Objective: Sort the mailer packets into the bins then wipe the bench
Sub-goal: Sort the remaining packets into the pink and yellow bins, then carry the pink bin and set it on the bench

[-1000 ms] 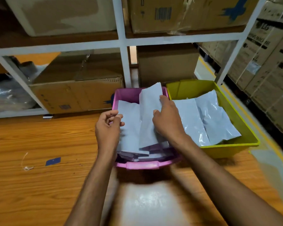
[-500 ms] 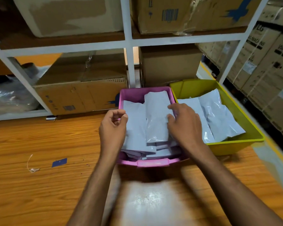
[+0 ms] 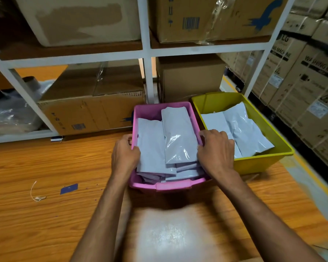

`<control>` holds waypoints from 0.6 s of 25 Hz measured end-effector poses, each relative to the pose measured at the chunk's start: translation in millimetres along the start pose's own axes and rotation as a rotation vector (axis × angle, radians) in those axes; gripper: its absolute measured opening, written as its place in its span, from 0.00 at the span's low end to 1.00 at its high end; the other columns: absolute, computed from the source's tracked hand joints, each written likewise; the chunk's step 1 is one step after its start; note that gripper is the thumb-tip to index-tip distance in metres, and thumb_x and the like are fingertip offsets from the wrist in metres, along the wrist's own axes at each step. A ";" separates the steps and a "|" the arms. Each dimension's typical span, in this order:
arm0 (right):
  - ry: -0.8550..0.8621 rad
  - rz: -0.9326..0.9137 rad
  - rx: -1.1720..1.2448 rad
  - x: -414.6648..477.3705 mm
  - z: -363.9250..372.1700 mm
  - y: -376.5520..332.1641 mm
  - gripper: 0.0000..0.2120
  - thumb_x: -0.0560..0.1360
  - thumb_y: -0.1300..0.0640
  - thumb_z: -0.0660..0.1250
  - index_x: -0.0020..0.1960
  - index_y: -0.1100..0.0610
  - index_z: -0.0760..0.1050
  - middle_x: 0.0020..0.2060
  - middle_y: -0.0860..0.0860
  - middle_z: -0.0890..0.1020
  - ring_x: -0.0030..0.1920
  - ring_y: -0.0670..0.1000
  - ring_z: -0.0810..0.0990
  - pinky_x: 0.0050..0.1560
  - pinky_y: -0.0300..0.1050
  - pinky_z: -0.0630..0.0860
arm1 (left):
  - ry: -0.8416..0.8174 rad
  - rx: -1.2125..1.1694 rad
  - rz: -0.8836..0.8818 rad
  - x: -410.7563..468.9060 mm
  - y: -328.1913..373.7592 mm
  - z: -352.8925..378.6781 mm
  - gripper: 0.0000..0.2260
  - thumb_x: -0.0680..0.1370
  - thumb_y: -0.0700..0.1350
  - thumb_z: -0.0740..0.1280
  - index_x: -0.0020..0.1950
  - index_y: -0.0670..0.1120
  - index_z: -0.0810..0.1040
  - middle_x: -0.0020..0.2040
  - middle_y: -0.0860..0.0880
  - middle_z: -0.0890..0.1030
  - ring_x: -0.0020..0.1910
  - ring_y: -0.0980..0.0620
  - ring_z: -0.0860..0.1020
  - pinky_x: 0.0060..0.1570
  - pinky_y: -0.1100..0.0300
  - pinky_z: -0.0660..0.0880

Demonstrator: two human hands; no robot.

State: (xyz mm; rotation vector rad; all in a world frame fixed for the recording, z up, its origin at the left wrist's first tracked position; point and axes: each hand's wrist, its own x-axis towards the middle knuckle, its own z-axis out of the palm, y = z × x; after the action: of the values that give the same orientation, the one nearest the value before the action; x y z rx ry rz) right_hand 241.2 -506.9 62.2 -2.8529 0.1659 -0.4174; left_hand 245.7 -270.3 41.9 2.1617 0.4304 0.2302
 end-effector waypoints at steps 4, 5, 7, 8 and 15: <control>-0.033 -0.001 0.034 -7.7 -0.1 -11.1 0.10 0.78 0.57 0.67 0.59 0.54 0.78 0.48 0.54 0.85 0.49 0.58 0.81 0.50 0.51 0.72 | 0.019 0.060 -0.010 -4.5 -5.7 -14.9 0.15 0.78 0.41 0.68 0.65 0.47 0.79 0.52 0.54 0.80 0.51 0.48 0.80 0.49 0.50 0.80; -0.038 0.009 0.041 -8.7 0.4 -13.4 0.09 0.77 0.58 0.67 0.57 0.55 0.78 0.47 0.54 0.85 0.47 0.59 0.82 0.47 0.50 0.72 | 0.011 0.058 -0.020 -5.0 -5.3 -16.4 0.14 0.78 0.42 0.68 0.63 0.48 0.80 0.52 0.53 0.82 0.51 0.48 0.81 0.50 0.49 0.81; -0.023 0.022 0.086 -10.4 -0.7 -16.2 0.07 0.76 0.61 0.66 0.53 0.56 0.78 0.45 0.55 0.84 0.44 0.60 0.81 0.41 0.46 0.69 | -0.028 0.030 -0.055 -5.7 -2.6 -20.0 0.12 0.78 0.43 0.68 0.60 0.48 0.81 0.52 0.51 0.84 0.50 0.48 0.82 0.50 0.47 0.81; -0.007 0.024 0.119 -12.0 -2.5 -16.3 0.07 0.75 0.62 0.66 0.52 0.56 0.78 0.43 0.55 0.84 0.42 0.61 0.80 0.39 0.45 0.67 | -0.047 0.009 -0.069 -6.7 -1.7 -23.5 0.10 0.77 0.43 0.68 0.58 0.48 0.82 0.51 0.50 0.85 0.49 0.48 0.82 0.50 0.46 0.82; 0.106 0.129 0.464 -41.5 -35.8 -16.8 0.21 0.71 0.58 0.69 0.64 0.50 0.81 0.50 0.50 0.87 0.50 0.55 0.85 0.51 0.50 0.82 | -0.125 -0.347 -0.064 -32.4 -0.6 -68.2 0.11 0.80 0.43 0.71 0.62 0.48 0.79 0.53 0.49 0.82 0.50 0.51 0.84 0.42 0.54 0.81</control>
State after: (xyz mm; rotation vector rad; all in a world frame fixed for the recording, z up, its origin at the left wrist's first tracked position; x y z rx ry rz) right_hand 192.3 -492.9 88.7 -2.3534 0.2362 -0.5049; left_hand 194.1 -231.5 81.1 1.8083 0.3581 0.1225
